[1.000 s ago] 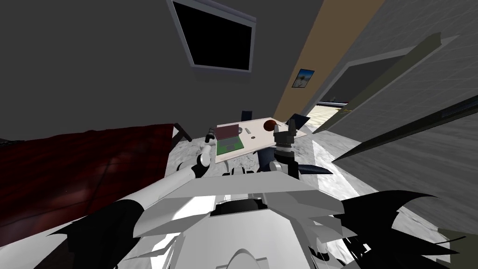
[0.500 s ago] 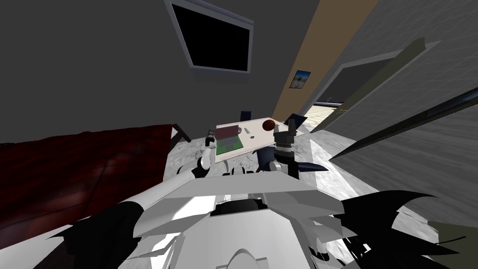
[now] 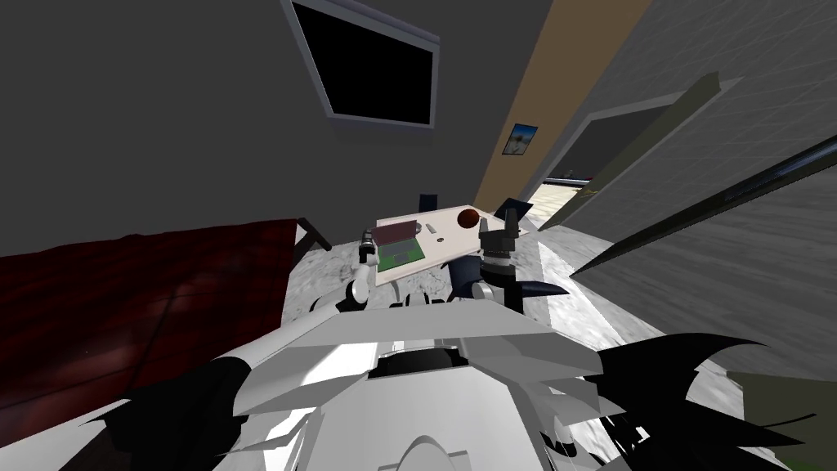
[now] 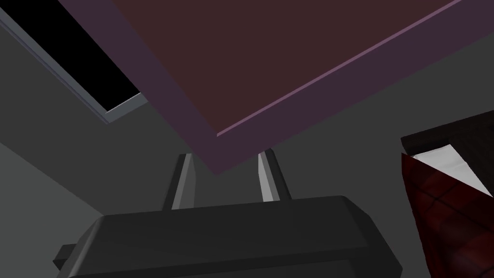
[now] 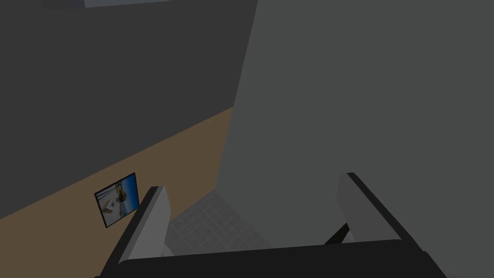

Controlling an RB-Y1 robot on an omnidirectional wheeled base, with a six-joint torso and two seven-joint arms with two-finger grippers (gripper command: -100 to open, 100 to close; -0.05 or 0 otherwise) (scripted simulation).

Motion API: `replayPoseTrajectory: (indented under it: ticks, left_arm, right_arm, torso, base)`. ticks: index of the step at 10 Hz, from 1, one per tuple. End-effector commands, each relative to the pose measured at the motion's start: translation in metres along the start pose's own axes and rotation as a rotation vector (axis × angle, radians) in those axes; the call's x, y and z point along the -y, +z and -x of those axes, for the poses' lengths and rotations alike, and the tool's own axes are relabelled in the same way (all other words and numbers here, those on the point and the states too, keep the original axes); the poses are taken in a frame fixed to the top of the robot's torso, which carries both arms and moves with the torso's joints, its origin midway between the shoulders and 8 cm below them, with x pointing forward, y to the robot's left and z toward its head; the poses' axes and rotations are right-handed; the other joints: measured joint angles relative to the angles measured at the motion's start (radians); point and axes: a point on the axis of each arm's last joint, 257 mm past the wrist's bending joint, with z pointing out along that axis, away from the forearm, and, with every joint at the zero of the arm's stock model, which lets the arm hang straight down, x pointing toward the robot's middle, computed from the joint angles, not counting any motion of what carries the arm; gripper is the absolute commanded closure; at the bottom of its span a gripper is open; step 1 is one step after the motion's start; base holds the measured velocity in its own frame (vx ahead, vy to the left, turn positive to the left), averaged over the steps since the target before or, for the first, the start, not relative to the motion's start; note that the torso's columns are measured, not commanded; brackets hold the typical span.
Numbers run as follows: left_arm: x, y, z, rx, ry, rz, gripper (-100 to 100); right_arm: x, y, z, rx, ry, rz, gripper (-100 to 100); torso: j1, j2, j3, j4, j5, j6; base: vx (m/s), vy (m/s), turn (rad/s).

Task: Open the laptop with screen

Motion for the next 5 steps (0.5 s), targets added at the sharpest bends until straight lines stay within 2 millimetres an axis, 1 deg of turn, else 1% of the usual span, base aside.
replayPoseTrajectory:
  ticks: [1,2,3,4,5]
  left_arm:
    - [0.001,-0.006,0.002,0.017,-0.002,-0.025,100]
    - [-0.006,-0.018,0.004,0.031,0.002,-0.031,100]
    - [0.0,-0.018,0.007,0.045,0.002,-0.055,100]
    - [-0.007,-0.03,0.009,0.057,0.005,-0.057,100]
    - [0.0,-0.03,0.013,0.073,0.006,-0.084,100]
  right_arm:
    - [0.0,0.0,0.0,0.0,0.0,0.0,0]
    - [0.0,0.0,0.0,0.0,0.0,0.0,0]
    - [0.0,0.0,0.0,0.0,0.0,0.0,0]
    - [0.0,0.0,0.0,0.0,0.0,0.0,0]
    - [0.0,0.0,0.0,0.0,0.0,0.0,0]
  torso:
    - [0.0,0.0,0.0,0.002,-0.001,0.0]
    - [0.0,0.0,0.0,0.003,-0.001,0.0]
    - [0.0,0.001,0.0,0.002,-0.001,0.0]
    - [0.0,0.001,0.0,0.003,-0.001,0.0]
    - [0.0,0.001,0.001,0.002,-0.001,0.0]
  base:
    - [-0.011,-0.003,0.002]
    - [-0.006,0.002,-0.058]
    - [-0.009,0.004,-0.031]
    - [-0.01,0.005,-0.058]
    - [-0.013,0.004,-0.031]
